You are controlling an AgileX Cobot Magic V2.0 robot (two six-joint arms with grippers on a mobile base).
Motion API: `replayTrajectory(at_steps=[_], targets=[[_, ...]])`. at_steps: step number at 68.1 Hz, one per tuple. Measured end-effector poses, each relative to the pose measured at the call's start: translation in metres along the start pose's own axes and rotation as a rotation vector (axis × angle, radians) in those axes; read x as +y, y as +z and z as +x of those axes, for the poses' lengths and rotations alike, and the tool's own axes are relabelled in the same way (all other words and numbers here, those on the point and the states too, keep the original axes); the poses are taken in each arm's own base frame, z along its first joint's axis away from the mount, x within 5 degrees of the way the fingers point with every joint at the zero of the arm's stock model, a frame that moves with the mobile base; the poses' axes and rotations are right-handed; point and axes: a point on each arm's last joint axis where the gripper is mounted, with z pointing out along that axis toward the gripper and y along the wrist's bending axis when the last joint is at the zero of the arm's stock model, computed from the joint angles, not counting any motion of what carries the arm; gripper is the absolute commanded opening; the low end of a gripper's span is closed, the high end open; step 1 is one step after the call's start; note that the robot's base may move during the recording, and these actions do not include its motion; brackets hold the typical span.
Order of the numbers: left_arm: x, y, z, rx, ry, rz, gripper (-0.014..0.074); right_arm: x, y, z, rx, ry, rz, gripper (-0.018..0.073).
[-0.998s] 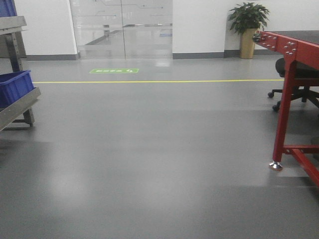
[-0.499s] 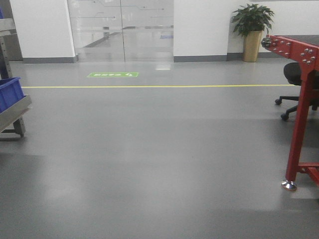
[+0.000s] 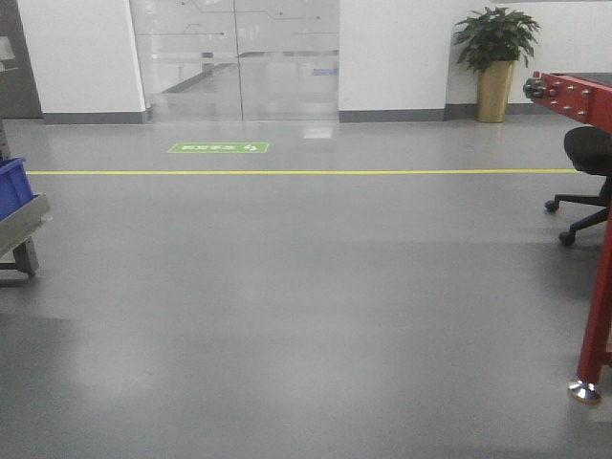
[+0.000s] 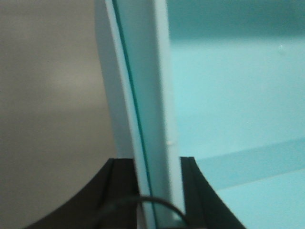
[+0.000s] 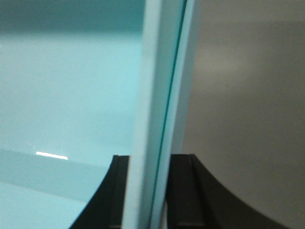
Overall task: Move two blue bins to right shelf middle
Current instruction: 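Drive across the floor holding the teal bin in both grippers, then turn the base toward the other rack and approach its shelf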
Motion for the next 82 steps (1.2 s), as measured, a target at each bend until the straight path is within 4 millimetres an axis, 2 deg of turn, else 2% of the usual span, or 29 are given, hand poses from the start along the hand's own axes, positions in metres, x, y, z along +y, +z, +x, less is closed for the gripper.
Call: replayTrajectory(at_steps=[82], targets=[[0.0001,0.0000,-0.0003,-0.004,0.001,-0.001,-0.0111,0.0000,0.0000,0.0000,0.000,0.000,0.000,-0.0155]])
